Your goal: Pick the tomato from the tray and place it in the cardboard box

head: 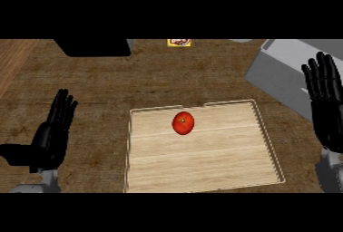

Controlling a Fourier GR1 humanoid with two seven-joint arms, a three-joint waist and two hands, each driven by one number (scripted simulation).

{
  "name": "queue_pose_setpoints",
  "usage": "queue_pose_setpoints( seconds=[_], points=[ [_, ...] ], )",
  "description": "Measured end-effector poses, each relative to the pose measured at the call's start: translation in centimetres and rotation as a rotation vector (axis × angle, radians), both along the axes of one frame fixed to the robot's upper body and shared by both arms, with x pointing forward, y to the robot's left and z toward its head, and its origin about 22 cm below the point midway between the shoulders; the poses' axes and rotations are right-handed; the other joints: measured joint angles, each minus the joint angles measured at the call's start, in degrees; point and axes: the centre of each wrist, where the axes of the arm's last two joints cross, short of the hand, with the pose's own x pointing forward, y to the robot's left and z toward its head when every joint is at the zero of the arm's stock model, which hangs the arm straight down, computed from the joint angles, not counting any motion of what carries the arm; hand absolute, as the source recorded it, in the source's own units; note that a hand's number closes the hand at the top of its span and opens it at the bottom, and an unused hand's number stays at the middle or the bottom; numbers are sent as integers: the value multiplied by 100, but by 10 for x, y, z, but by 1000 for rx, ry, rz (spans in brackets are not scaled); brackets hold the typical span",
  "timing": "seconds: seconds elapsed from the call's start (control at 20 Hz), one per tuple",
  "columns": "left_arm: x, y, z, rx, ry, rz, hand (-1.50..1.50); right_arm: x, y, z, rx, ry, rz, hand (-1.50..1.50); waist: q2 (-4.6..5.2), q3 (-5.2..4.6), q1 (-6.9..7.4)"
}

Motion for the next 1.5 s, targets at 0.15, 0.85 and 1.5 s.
queue_pose_setpoints(
  seconds=[0.15, 0.85, 1.5],
  points=[
    [5, 9, 2, 86, 11, -22, 0, -6, -12, -18, 16, -77, 29, -150, 107, 9, 9],
    [16, 11, -8, 413, 142, -170, 0, -34, -49, -125, -105, -365, -37, -150, 249, 38, 47],
    [21, 9, -17, 434, 174, -166, 0, -89, -15, -87, -595, -230, 78, -150, 165, -10, -37]
  ],
)
